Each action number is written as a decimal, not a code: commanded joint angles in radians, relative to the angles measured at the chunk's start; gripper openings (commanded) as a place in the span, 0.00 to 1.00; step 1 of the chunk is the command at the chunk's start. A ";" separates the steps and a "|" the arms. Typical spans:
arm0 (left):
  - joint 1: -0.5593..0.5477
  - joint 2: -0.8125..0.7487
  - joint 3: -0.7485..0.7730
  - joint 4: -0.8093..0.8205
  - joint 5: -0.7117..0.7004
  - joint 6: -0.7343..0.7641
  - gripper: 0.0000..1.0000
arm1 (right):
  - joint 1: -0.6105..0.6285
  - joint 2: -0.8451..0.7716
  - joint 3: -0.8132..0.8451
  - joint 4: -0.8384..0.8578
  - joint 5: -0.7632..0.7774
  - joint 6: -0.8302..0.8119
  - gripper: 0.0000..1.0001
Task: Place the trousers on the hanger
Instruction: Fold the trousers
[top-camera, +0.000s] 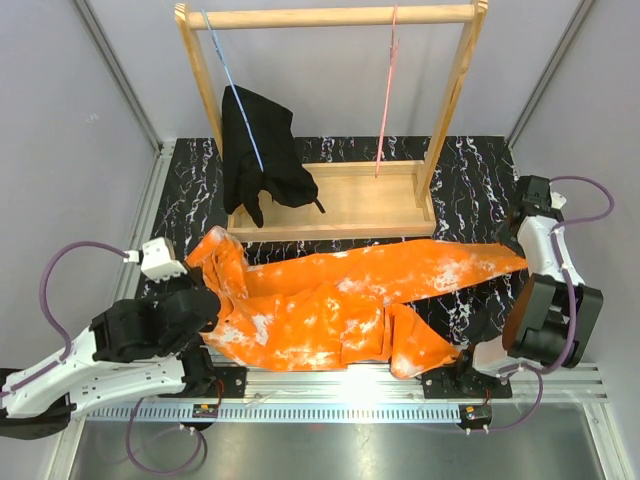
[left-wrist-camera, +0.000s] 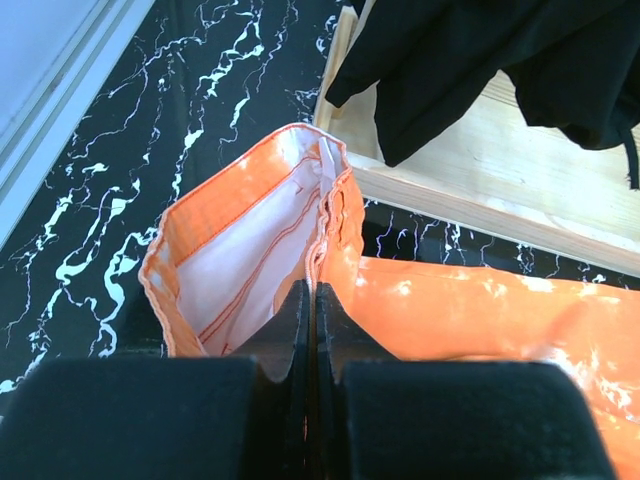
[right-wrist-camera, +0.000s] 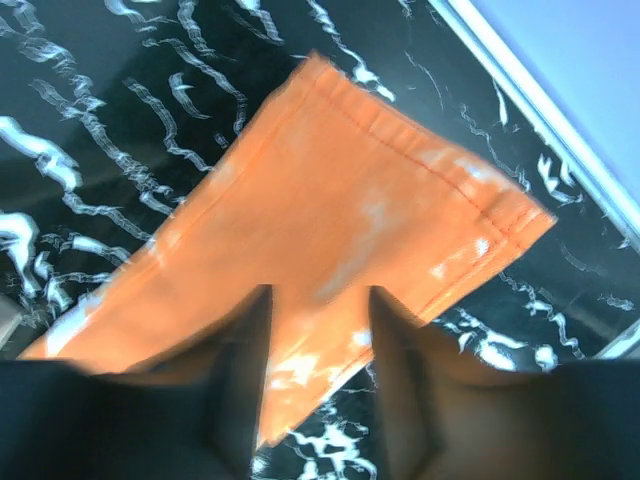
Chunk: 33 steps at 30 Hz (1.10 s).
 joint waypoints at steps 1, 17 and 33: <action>-0.001 -0.003 0.010 -0.042 -0.083 -0.089 0.00 | 0.033 -0.127 -0.025 0.102 -0.118 -0.053 0.67; 0.010 0.135 0.194 -0.301 -0.169 -0.340 0.99 | 0.442 0.022 -0.045 0.186 -0.197 -0.167 0.85; 0.047 0.255 0.046 0.417 -0.039 0.294 0.99 | 0.442 0.318 0.020 0.171 -0.091 -0.167 0.86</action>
